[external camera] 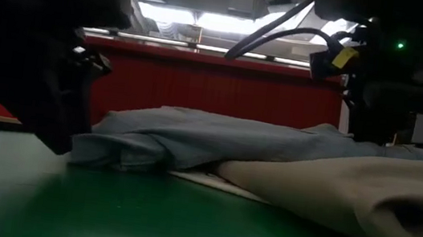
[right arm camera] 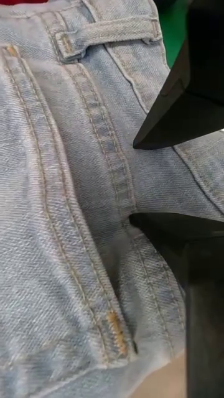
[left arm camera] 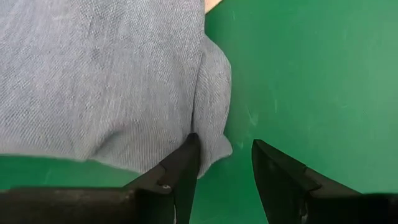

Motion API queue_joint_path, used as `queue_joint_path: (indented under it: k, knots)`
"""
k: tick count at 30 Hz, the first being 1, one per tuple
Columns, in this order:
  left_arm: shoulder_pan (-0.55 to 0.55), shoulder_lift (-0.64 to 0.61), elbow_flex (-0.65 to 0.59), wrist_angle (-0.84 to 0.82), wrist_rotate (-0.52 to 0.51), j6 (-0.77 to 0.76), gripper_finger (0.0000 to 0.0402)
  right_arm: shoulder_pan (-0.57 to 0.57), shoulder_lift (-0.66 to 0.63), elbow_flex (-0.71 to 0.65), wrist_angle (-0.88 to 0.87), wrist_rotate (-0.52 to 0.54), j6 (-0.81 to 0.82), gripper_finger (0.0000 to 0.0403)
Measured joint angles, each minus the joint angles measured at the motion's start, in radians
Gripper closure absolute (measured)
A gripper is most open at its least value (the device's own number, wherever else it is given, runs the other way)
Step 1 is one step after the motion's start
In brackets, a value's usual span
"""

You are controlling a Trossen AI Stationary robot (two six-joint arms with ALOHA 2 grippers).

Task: Fold Laundry from Bin
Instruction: Fold the light blue jeans

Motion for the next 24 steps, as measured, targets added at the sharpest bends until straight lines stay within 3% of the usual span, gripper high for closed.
queue_joint_path:
  k: [11,24]
  knots:
    - [-0.012,-0.1,0.018,-0.023,0.032,-0.004,0.0257,0.001,0.005,0.064,-0.045,-0.019,-0.012,0.0226]
    - [0.022,-0.096,0.044,0.2,-0.004,0.172,0.0257,0.003,0.005,0.138,-0.061,-0.005,-0.012,0.0226]
